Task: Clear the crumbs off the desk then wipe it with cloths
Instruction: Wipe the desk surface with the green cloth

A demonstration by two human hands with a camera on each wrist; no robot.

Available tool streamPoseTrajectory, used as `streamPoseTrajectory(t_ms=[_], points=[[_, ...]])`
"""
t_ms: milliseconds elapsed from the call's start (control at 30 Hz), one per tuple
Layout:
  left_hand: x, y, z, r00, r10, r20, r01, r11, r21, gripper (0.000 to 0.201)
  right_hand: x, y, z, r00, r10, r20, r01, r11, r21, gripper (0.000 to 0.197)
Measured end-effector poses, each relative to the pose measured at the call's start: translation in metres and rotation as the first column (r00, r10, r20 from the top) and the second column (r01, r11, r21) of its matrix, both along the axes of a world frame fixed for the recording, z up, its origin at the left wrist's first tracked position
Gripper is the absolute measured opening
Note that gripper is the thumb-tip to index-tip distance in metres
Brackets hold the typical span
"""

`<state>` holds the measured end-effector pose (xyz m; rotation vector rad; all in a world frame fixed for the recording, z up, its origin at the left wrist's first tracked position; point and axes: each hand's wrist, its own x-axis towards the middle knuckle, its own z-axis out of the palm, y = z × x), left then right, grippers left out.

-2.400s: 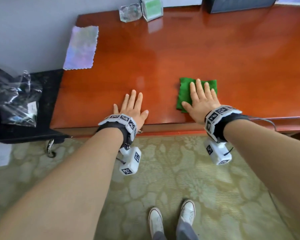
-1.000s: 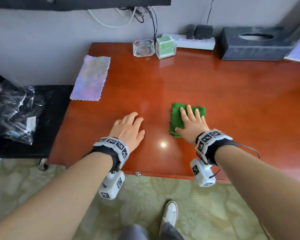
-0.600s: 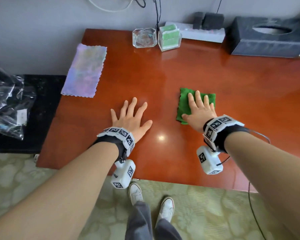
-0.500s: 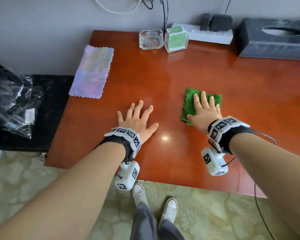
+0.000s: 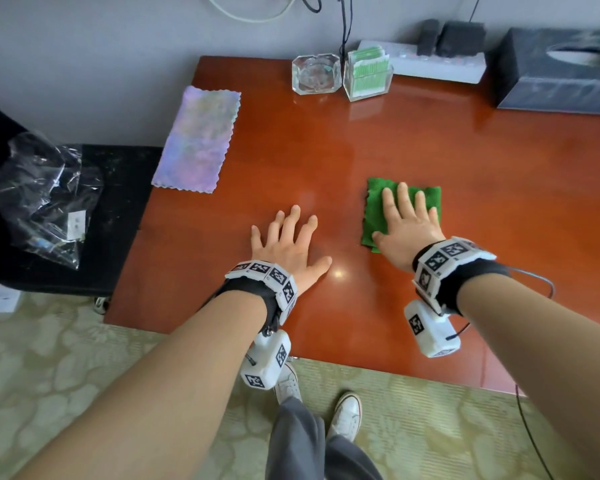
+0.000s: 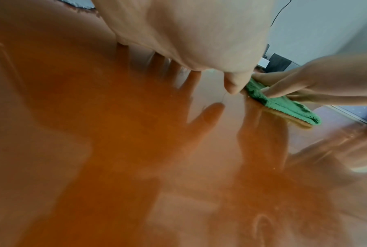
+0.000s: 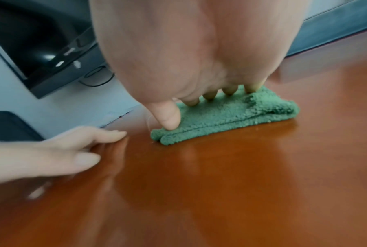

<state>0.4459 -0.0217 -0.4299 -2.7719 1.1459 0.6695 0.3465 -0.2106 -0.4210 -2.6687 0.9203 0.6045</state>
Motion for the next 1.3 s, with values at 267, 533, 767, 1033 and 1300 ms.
streamPoseTrajectory(t_ms=[267,533,767,1033,1300], points=[[0.0,0.001,-0.001,1.0,0.012,0.026,-0.01,0.999,-0.044,0.072,0.034,0.052,-0.004,0.978,0.207,-0.012,-0.207,0.978,0.025,0.077],[-0.002,0.015,-0.003,0.998,-0.059,0.012,0.06,0.995,-0.081,0.071,0.056,0.016,0.0,0.995,0.102,-0.014,-0.102,0.994,0.04,0.078],[0.019,0.041,-0.004,0.98,-0.195,0.034,0.198,0.967,-0.158,0.059,0.08,0.006,-0.003,1.0,-0.008,0.003,0.007,0.999,0.053,0.079],[0.048,0.055,-0.01,0.975,-0.215,0.061,0.222,0.963,-0.153,0.056,0.114,0.023,-0.002,0.998,0.045,0.05,-0.049,0.996,0.081,0.082],[0.043,0.046,-0.014,0.986,-0.16,-0.038,0.153,0.978,-0.143,0.062,0.182,0.058,0.008,0.942,0.336,-0.017,-0.334,0.94,0.062,0.07]])
